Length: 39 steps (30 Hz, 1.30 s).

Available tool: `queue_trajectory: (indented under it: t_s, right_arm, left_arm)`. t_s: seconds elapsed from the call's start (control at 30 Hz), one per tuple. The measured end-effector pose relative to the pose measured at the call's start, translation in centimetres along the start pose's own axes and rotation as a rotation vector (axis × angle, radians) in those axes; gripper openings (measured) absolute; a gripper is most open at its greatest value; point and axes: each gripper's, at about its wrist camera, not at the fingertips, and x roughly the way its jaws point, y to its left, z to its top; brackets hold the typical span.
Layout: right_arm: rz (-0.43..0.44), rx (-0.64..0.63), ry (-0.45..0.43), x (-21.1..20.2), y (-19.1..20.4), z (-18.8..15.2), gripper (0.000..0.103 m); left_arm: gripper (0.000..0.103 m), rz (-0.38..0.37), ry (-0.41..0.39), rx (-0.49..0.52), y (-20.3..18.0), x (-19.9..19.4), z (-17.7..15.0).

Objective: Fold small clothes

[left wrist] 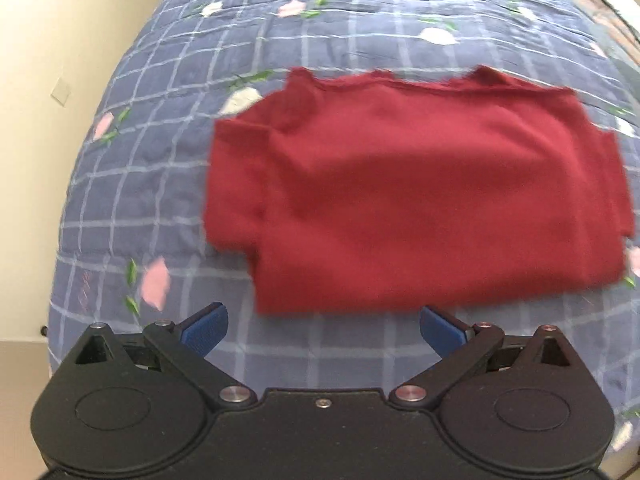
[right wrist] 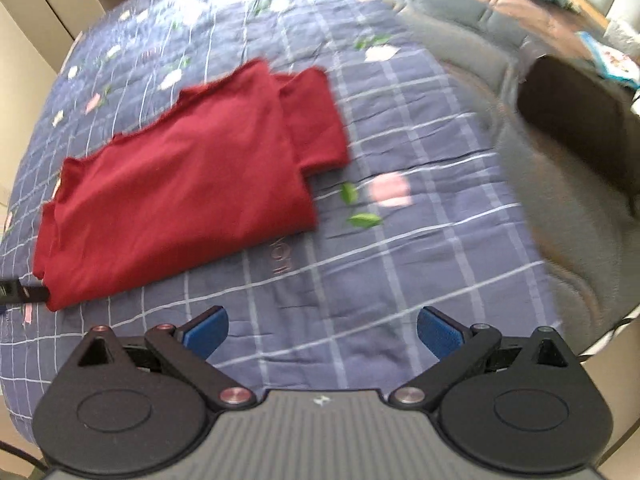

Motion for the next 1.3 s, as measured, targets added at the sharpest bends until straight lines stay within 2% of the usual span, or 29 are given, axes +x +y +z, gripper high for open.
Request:
queue_trajectory:
  t_s: [0.2,0.4,0.57,0.83,1.07,1.3]
  right_arm:
    - [-0.025,0.034,-0.098,-5.0,-5.7,-2.6,0.103]
    - [-0.014,0.107,-0.069,-5.9,-10.8,-5.5,0.103]
    - [0.005,0.123,-0.054,-6.6,-12.8,-7.1,0.103]
    - [0.070,0.057,0.017,-6.0,-11.4,-7.7,0.103]
    - [0.082,0.004,-0.049,-6.5,-9.2,-6.6,0.103]
    - [0.103,-0.049,-0.014,-5.1,-6.8,-5.7,0.103]
  left_arm:
    - [0.102,-0.052,0.023,0.038,-5.4,-2.3,-5.7]
    - [0.102,-0.061,-0.005,0.104,-9.3,-4.8,-10.3]
    - [0.102,-0.043,-0.020,0.082,-9.9,-6.5,-13.0]
    - [0.102,0.025,0.024,-0.018,-7.5,-7.5,-15.5]
    - [0.102,0.085,0.022,-0.102,-4.6,-8.6,-16.6]
    - [0.102,0.101,0.070,-0.181,-2.3,-8.2,-18.1]
